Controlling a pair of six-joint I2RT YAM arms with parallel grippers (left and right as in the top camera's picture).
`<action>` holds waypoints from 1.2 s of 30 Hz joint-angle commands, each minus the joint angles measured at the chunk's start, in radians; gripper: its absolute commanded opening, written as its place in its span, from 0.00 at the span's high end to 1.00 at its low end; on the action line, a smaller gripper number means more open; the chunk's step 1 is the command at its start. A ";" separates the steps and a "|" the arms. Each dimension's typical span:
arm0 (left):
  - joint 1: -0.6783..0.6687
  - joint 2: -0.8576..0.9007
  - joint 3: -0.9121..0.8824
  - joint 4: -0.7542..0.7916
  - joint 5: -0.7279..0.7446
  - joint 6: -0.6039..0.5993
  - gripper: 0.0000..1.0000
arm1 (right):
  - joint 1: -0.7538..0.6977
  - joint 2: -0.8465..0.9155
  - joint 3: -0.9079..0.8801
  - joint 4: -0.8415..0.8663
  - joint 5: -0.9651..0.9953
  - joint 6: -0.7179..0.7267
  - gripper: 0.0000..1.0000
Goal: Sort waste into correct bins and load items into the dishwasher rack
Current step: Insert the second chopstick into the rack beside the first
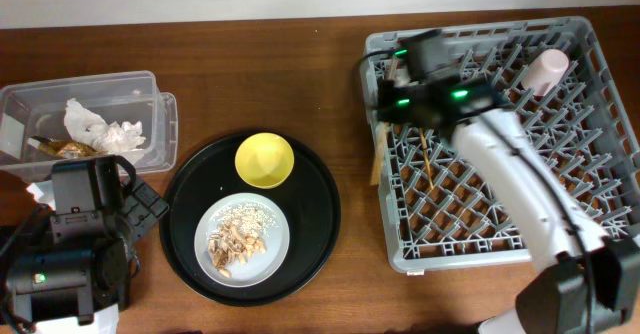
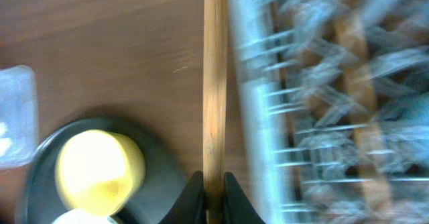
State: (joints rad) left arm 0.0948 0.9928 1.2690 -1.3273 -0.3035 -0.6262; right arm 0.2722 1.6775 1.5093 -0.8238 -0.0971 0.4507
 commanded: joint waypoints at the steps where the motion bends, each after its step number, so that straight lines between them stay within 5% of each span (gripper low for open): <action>1: 0.006 0.001 0.011 0.001 -0.007 -0.010 0.01 | -0.123 0.023 -0.001 -0.025 -0.021 -0.216 0.93; 6: 0.006 0.001 0.011 0.001 -0.007 -0.010 0.01 | -0.203 0.074 -0.001 -0.016 -0.025 -0.514 0.91; 15: 0.006 0.001 0.011 0.001 -0.007 -0.010 0.01 | -0.213 0.190 -0.001 0.013 -0.113 -0.551 0.90; 19: 0.006 0.001 0.011 0.001 -0.007 -0.010 0.01 | -0.213 0.192 0.002 0.020 -0.210 -0.537 0.77; 22: 0.006 0.001 0.011 0.001 -0.007 -0.010 0.01 | -0.214 0.192 0.006 0.017 -0.206 -0.481 0.43; 26: 0.006 0.001 0.011 0.001 -0.007 -0.010 0.01 | -0.214 0.174 0.049 -0.040 -0.256 -0.363 0.34; 31: 0.006 0.001 0.011 0.001 -0.007 -0.010 0.01 | -0.214 0.109 0.125 -0.110 -0.576 -0.364 0.02; 33: 0.006 0.001 0.011 0.001 -0.007 -0.010 0.01 | -0.196 0.092 0.126 -0.100 -0.779 -0.363 0.02; 36: 0.006 0.001 0.011 0.001 -0.007 -0.010 0.01 | -0.111 0.096 0.116 -0.100 -0.788 -0.364 0.02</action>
State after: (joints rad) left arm 0.0948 0.9928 1.2690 -1.3273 -0.3035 -0.6262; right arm 0.0891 1.7882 1.6142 -0.9249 -0.7635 0.0803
